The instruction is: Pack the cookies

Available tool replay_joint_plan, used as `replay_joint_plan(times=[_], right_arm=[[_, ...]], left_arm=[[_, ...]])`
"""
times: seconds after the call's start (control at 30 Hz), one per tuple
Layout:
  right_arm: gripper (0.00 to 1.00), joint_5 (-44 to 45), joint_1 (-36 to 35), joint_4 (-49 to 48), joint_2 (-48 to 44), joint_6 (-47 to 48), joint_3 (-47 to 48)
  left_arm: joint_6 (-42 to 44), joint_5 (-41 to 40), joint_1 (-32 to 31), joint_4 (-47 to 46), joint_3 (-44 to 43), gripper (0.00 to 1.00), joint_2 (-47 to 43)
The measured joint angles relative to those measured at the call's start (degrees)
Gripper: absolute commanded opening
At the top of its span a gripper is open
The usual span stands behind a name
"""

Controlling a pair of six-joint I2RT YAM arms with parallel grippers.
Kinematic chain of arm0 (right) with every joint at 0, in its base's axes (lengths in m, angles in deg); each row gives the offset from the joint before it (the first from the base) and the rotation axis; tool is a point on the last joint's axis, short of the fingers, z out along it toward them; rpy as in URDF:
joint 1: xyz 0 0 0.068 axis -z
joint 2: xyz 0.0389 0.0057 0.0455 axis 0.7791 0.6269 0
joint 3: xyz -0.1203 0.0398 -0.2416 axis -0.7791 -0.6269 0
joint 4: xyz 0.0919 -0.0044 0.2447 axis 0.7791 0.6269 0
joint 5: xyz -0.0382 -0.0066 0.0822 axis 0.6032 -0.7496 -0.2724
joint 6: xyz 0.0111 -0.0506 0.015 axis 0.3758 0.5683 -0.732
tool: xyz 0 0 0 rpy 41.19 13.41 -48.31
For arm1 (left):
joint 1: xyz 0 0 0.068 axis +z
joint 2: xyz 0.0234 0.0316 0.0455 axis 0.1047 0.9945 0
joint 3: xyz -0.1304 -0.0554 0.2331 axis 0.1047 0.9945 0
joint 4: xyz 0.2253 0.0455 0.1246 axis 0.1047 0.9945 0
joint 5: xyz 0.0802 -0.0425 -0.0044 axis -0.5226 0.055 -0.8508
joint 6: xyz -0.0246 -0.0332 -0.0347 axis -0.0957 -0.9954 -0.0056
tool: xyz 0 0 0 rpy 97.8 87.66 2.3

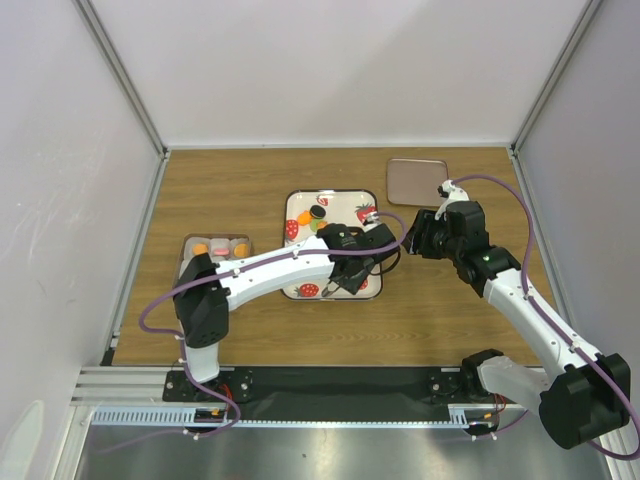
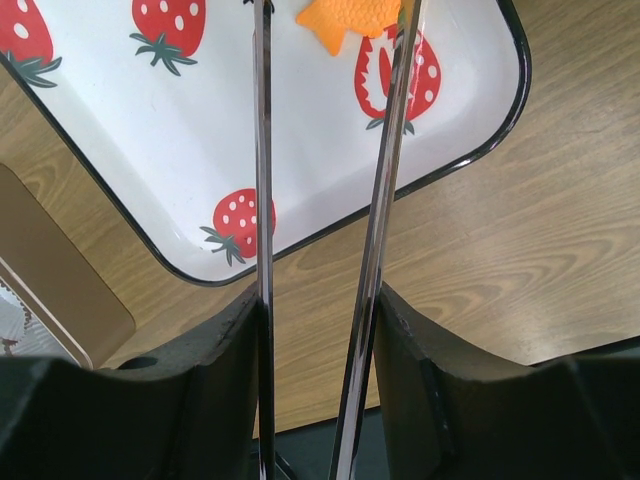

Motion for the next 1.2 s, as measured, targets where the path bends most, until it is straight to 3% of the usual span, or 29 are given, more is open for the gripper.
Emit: replay_joint_plan(times=[1.2], right_arm=[[0.54,0.0,0.0,0.1,0.0,0.4,0.0]], left_arm=[[2.1,-0.2,-0.5,0.0,-2.6,0.5,2.8]])
